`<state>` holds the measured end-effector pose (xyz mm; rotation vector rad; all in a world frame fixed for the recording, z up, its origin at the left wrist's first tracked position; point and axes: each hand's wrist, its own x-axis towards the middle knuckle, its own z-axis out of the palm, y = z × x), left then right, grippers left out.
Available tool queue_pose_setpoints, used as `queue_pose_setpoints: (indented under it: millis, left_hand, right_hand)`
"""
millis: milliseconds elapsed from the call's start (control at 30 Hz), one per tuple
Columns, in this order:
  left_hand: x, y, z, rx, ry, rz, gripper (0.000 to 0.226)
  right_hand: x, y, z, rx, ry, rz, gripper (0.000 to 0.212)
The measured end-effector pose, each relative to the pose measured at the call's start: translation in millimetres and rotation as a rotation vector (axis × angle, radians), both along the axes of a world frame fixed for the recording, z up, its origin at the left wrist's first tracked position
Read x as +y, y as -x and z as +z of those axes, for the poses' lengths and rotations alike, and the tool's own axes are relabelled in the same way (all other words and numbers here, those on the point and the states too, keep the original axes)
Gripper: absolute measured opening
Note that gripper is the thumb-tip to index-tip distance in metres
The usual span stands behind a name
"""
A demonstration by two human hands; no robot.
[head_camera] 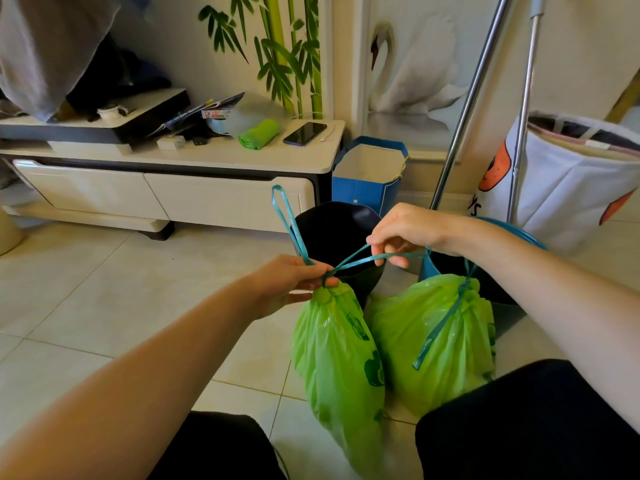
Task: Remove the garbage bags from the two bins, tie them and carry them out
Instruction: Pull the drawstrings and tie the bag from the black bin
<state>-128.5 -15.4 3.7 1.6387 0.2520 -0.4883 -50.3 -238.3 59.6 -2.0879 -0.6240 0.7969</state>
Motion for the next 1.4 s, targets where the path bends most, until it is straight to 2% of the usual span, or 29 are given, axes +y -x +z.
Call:
queue_pose_setpoints:
  millis: [167,267,333,433,600,700,800,900,933,967,1033,1100,1233,1400]
  left_hand:
    - [1,2,-1,-0.066,-0.068,-0.098,0.018]
    - [2,2,-1,-0.107,-0.132,-0.13,0.021]
    - [4,2,-1,-0.147,-0.185,-0.134,0.025]
    - [5,2,1,-0.22,-0.244,-0.13,0.021]
    - [5,3,1,-0.247,-0.297,-0.102,0.017]
    - [7,1,1,-0.286,-0.369,-0.084,0.024]
    - [5,1,2,-0.351,-0.437,-0.089,0.017]
    - [5,-5,0,-0.456,-0.564,-0.088,0.023]
    - [5,-6,-2,-0.504,-0.624,-0.091,0.024]
    - [3,-6,-3,-0.558,-0.688,-0.102,0.021]
    - [-1,-3,-4,-0.679,-0.8,-0.132,0.014]
    - [-5,-2,-6,-0.793,-0.883,-0.14,0.009]
    - [-2,-5,-14,-0.875,-0.97,-0.158,0.008]
    - [-3,4,-21,-1.077,-0.983,-0.291,0.007]
  right_hand:
    - [2,0,-10,0.017,0.127,-0.052,0.051]
    - [10,4,-33,-0.076,0.202,-0.016,0.024]
    - [19,9,-46,-0.111,0.179,0.054,0.015]
    - [34,14,-51,-0.176,0.073,0.109,0.018]
    - [49,20,-59,-0.161,-0.036,0.078,0.019]
    - [55,21,-68,-0.143,-0.032,0.048,0.018]
    - [58,19,-67,-0.159,-0.02,0.049,0.017]
    - [57,14,-63,-0.176,-0.005,0.033,0.011]
    - [56,12,-61,-0.189,0.005,0.037,0.014]
    - [56,11,-59,-0.207,0.014,0.036,0.017]
    - [55,8,-59,-0.225,0.019,0.025,0.007]
    - [52,6,-60,-0.221,0.003,0.021,0.01]
    - [48,8,-59,-0.165,-0.061,0.039,0.012]
    - [43,9,-62,0.043,-0.069,-0.017,0.024]
